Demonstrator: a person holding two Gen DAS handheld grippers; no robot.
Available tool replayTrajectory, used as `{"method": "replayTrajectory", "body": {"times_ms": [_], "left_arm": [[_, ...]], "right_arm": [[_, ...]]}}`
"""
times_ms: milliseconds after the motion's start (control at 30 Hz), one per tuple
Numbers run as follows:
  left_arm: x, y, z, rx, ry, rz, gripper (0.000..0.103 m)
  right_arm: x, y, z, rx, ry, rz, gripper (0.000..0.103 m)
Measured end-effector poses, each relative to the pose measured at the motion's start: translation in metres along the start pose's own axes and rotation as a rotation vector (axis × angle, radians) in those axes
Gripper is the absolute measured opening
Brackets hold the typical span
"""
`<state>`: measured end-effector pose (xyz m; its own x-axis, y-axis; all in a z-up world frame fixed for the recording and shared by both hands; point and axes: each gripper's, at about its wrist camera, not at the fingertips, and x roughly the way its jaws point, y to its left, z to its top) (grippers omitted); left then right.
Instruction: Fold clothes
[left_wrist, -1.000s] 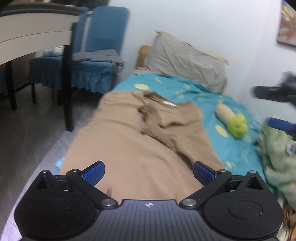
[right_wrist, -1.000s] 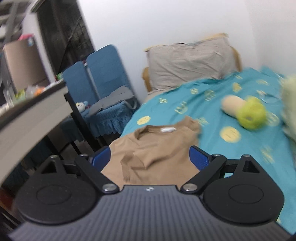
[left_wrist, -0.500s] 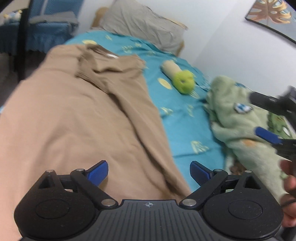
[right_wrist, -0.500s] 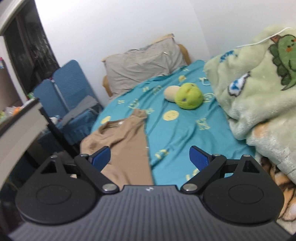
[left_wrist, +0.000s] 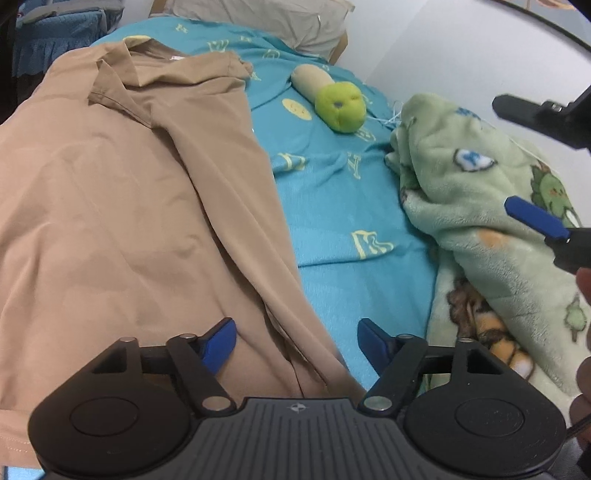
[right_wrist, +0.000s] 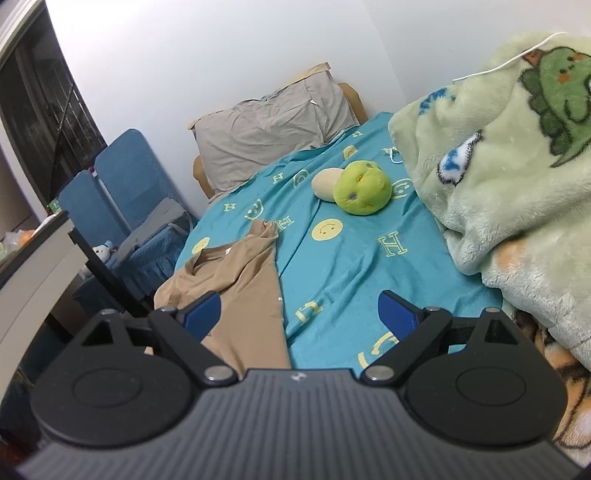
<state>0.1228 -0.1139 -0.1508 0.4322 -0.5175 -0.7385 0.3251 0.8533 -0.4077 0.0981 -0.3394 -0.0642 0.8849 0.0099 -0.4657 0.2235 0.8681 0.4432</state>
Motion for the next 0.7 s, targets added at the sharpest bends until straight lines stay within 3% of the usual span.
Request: {"method": "replayTrajectory", "body": {"times_ms": [133, 233, 400, 600, 700], "left_arm": [[0.003, 0.005, -0.003, 0.012, 0.010, 0.032, 0.027], [0.000, 0.011, -0.003, -0.008, 0.012, 0.026, 0.009], [-0.021, 0.020, 0.003, -0.052, -0.002, -0.014, 0.006], [-0.060, 0.057, 0.024, -0.194, 0.035, -0.096, 0.005], [-0.080, 0.082, 0.033, -0.218, 0.050, -0.070, 0.005]], "right_arm": [[0.002, -0.002, 0.000, 0.004, 0.010, -0.003, 0.093], [0.005, -0.005, -0.001, 0.017, 0.022, -0.009, 0.093], [0.006, -0.010, -0.001, 0.042, 0.032, -0.018, 0.093], [0.008, -0.018, 0.000, 0.068, 0.043, -0.026, 0.093], [0.011, -0.021, 0.000, 0.088, 0.055, -0.021, 0.093]]}}
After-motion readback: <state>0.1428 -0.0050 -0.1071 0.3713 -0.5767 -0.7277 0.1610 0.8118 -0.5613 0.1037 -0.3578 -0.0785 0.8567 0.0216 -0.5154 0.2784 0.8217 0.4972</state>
